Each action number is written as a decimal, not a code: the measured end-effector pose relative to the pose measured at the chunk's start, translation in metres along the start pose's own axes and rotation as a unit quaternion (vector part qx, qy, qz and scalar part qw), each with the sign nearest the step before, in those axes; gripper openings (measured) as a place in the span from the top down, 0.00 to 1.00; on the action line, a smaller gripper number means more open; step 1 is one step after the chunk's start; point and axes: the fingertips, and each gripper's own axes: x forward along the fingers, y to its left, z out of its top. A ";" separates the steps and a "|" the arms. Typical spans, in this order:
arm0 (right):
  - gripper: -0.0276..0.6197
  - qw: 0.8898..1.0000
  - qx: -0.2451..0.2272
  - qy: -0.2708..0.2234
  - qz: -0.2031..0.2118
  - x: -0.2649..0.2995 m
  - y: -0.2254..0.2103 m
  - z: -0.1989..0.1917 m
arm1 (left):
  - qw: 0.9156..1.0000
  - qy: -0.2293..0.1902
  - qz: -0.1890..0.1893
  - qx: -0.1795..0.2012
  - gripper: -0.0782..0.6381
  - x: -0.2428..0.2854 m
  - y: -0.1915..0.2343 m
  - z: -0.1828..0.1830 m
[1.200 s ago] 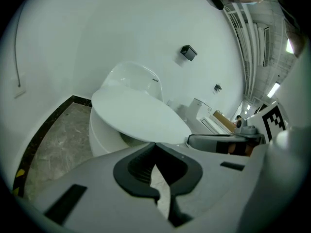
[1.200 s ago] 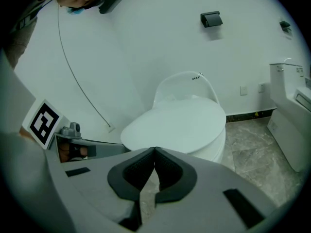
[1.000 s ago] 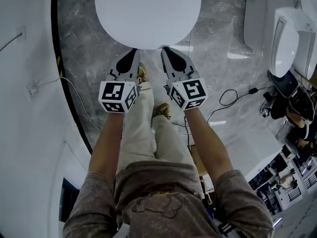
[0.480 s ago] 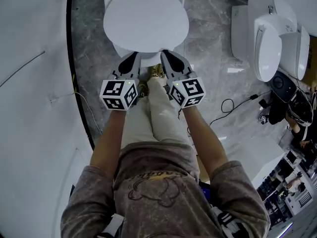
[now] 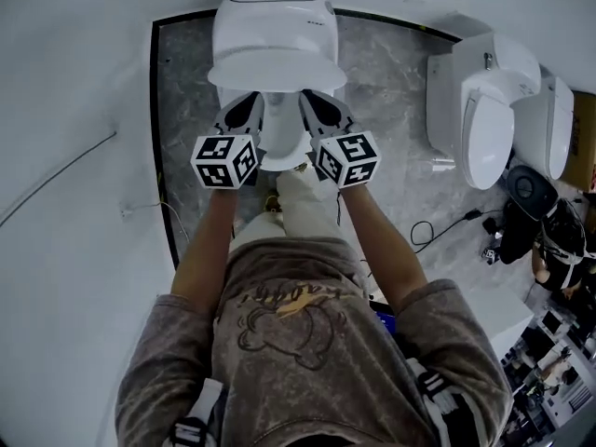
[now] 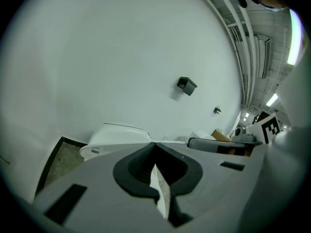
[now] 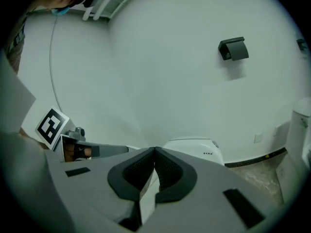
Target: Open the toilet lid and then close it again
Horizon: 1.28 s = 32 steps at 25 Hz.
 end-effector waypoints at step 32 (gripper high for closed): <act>0.93 0.996 0.047 0.004 -0.075 0.110 -0.105 0.124 | 0.999 0.010 -0.022 0.049 0.88 0.115 0.052 0.161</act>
